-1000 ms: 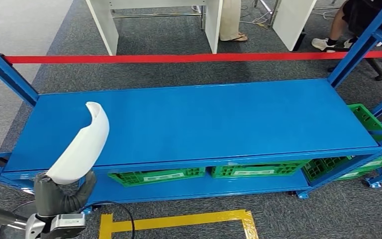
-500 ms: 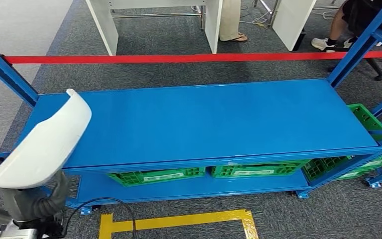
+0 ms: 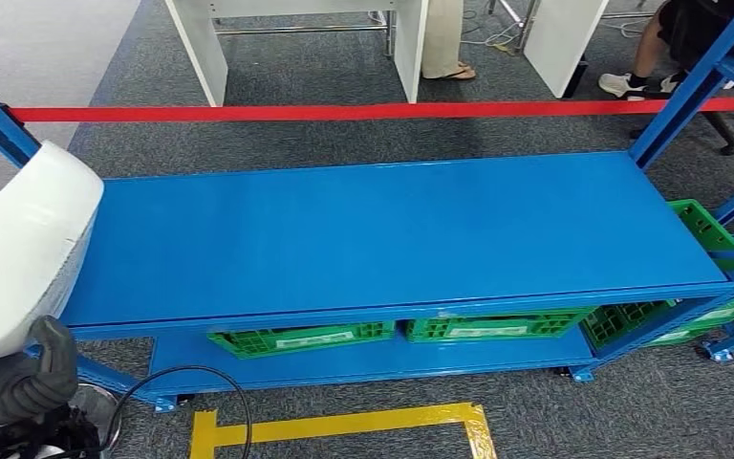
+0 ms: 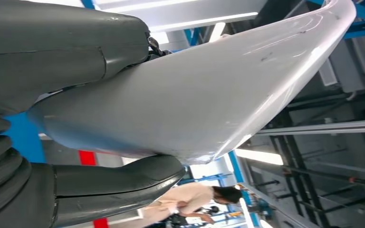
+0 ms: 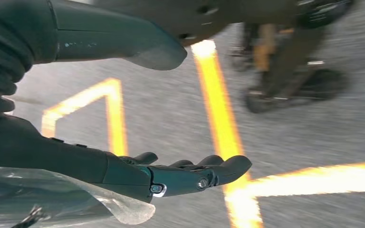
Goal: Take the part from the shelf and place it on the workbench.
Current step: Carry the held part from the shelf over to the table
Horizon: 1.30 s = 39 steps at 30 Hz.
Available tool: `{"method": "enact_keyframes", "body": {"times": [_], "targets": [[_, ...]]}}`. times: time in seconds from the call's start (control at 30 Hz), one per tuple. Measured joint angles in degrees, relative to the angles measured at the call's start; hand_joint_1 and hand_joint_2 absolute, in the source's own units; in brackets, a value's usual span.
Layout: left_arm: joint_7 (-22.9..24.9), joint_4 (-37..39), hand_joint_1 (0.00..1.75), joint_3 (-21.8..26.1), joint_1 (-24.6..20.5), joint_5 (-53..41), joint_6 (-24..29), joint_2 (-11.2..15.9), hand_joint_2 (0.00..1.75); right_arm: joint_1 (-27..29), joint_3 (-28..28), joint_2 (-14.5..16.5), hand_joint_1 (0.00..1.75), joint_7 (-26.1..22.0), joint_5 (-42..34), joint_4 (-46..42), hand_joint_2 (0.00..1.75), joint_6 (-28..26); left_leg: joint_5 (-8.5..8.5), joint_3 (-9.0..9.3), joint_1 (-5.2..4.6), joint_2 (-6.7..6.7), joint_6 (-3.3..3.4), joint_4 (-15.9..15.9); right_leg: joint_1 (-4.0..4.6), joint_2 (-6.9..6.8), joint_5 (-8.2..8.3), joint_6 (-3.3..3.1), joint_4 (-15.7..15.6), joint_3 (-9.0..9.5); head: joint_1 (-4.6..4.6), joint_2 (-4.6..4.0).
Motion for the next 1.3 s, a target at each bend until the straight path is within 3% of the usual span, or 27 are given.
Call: {"method": "enact_keyframes", "body": {"times": [1.3], "targets": [[0.0,-2.4,1.75,0.1,-0.28,-0.76,1.7,0.11,1.75,0.0,-0.92,1.21,0.0,0.4,-1.2,0.0,1.75,-1.66,0.0,-0.02,0.0,0.0,0.0,0.0,0.0,0.0,0.0,0.0,0.0,0.0,0.01,0.0]]}}
